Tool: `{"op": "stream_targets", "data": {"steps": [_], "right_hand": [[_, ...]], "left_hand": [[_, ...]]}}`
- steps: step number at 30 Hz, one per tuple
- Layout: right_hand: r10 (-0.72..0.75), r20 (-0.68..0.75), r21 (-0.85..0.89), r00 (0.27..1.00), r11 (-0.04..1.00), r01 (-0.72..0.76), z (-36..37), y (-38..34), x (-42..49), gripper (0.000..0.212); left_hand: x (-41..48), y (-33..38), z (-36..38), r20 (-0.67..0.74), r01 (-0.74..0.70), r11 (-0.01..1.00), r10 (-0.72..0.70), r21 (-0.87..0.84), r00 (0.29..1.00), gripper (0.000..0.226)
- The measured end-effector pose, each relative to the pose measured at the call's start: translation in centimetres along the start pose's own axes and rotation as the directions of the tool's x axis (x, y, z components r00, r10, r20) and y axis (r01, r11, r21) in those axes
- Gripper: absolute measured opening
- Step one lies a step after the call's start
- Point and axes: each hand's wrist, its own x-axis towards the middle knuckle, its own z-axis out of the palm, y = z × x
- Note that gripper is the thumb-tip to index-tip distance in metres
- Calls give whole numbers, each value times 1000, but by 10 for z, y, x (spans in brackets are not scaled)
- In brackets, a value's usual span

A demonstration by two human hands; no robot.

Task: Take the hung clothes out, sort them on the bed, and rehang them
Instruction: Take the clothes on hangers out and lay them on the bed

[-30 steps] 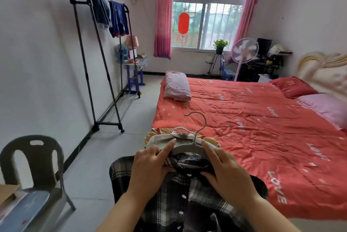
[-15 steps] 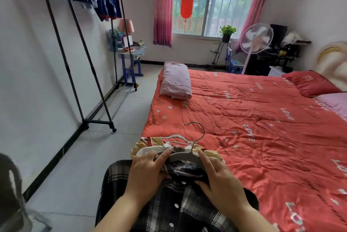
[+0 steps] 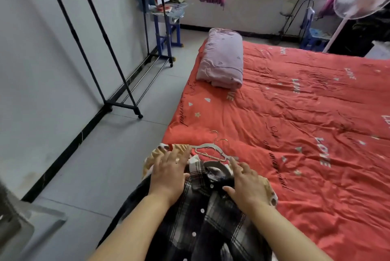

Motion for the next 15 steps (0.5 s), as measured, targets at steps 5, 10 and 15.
{"op": "stream_targets", "data": {"steps": [5,10,15], "right_hand": [[-88,120,-26,989,995,92,45,2,0,76],[-171,169,-69,971,980,185,47,-10,-7,64],[-284,140,-65,949,953,295,23,-54,-15,56]], "left_hand": [[-16,-10,28,83,46,999,-47,9,995,62],[-37,-26,30,114,121,993,-121,13,986,59],[-68,-42,-3,76,197,980,-199,41,977,54]]}}
